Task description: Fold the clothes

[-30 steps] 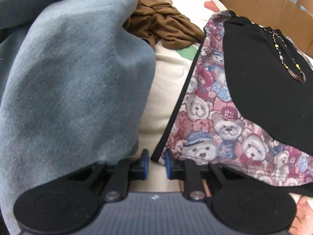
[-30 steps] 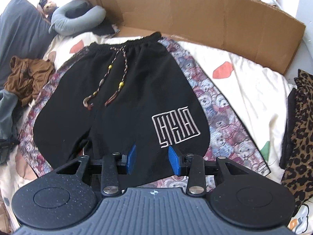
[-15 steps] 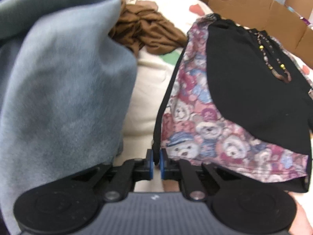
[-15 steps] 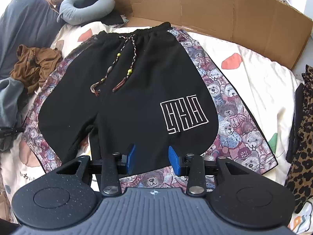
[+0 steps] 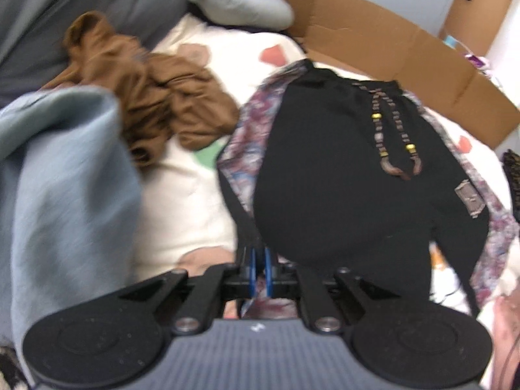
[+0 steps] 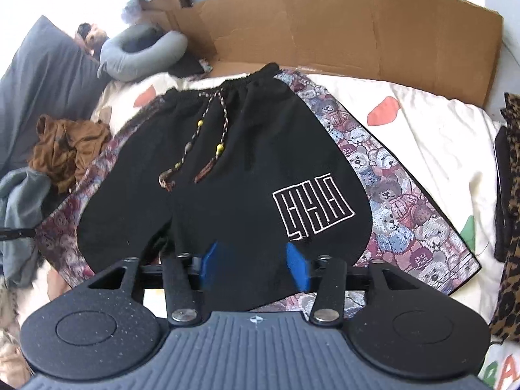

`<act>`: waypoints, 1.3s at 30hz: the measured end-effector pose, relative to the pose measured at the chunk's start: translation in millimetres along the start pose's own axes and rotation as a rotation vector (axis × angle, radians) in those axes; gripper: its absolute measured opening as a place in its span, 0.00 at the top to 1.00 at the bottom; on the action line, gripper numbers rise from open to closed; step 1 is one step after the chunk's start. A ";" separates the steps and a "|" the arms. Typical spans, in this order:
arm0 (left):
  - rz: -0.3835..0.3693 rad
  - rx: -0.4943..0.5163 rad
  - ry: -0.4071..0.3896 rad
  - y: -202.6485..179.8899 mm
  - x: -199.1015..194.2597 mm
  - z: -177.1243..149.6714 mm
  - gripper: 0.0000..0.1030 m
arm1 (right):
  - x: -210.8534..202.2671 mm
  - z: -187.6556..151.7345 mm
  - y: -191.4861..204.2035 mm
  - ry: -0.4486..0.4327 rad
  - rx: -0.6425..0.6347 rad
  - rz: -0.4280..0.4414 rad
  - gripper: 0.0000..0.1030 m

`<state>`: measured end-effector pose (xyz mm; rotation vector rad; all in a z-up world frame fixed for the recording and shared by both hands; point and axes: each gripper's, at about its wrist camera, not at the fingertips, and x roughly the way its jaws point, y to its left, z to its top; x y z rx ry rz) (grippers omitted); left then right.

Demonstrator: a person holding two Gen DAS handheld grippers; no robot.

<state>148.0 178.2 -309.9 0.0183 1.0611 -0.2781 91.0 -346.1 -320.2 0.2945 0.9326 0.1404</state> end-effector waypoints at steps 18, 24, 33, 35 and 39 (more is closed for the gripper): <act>-0.286 0.101 -0.014 -145.3 14.8 58.7 0.95 | -4.5 -3.1 6.8 -0.079 -0.046 0.140 0.35; -0.371 0.135 -0.015 -179.8 30.8 72.6 0.95 | 4.9 -3.9 17.8 -0.057 -0.064 0.203 0.35; -0.488 0.161 -0.022 -221.1 50.0 88.6 0.95 | 17.4 5.4 39.1 -0.055 -0.091 0.279 0.35; -0.509 0.156 -0.022 -230.2 53.7 90.3 0.95 | 20.1 9.9 41.8 -0.065 -0.088 0.283 0.35; -0.558 0.146 -0.017 -250.5 61.8 90.2 0.95 | 27.0 17.1 43.4 -0.081 -0.065 0.298 0.35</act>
